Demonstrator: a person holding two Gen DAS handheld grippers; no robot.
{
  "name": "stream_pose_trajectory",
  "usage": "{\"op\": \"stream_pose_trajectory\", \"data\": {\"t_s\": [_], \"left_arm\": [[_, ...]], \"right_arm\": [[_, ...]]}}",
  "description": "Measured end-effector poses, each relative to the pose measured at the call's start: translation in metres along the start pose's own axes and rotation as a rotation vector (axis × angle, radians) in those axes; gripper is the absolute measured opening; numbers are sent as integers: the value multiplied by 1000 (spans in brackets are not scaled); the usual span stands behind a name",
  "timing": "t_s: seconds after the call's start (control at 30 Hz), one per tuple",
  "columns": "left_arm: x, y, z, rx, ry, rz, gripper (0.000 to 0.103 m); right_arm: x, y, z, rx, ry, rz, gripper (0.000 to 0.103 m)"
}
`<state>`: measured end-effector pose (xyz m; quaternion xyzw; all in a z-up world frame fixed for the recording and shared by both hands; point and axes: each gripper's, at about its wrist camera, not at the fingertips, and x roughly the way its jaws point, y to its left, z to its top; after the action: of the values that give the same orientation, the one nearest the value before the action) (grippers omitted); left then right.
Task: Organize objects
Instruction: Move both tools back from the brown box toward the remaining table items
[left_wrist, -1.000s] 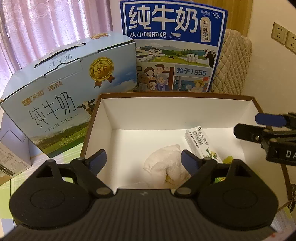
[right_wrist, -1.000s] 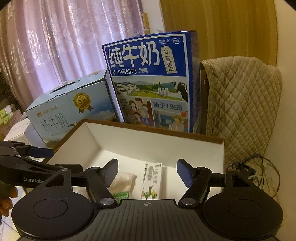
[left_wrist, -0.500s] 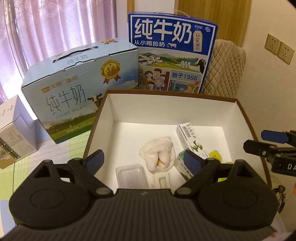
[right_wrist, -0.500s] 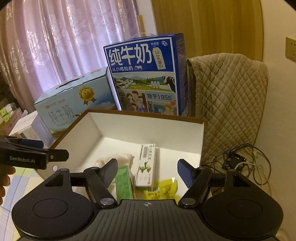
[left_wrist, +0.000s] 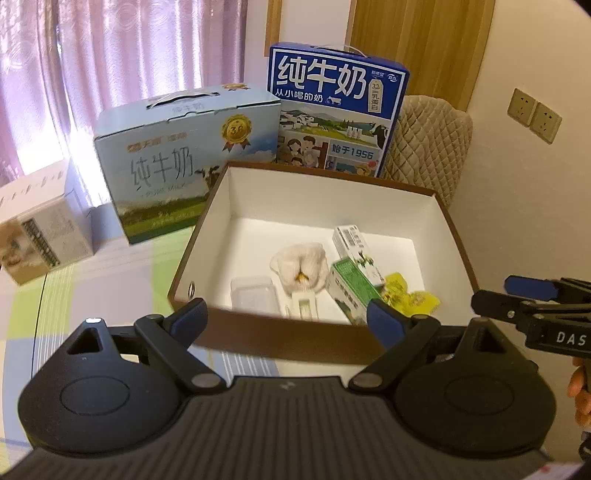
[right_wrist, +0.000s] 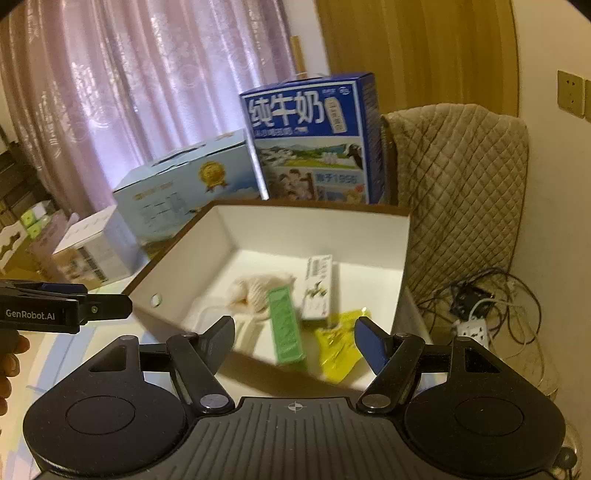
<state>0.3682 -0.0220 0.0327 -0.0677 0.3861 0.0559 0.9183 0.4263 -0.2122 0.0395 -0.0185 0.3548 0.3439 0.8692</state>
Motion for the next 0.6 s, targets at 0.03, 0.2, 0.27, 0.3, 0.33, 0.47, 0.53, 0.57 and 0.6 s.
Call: {"op": "stream_pose_trajectory", "data": {"t_s": [0.03,0.2,0.27,0.3,0.33,0.47,0.53,0.57,0.6], "left_arm": [[-6,0,-5,-5,3,1,92],[-29,3,-27,-20,7,11,92],[-39,4,-35,-30,5,14,92],[-43,4,-39,-34,4,15,92],[-48,5,-43,-38,3,16,92],[-60,5,-57,-39,6,23,92],[-65,7,-65,-41,11,26,92],[-68,7,-69,-43,14,27,92],[-70,8,-73,-45,18,28,92]], "right_arm": [[-3,3,-4,-2,3,4,69],[-18,17,-20,-18,16,23,69],[-23,21,-25,-20,19,31,69],[-26,23,-28,-21,21,33,69],[-29,25,-32,-21,25,35,69],[-38,34,-45,-32,37,37,69],[-41,38,-52,-31,48,41,69],[-43,40,-56,-32,54,44,69],[-44,41,-61,-33,62,47,69]]}}
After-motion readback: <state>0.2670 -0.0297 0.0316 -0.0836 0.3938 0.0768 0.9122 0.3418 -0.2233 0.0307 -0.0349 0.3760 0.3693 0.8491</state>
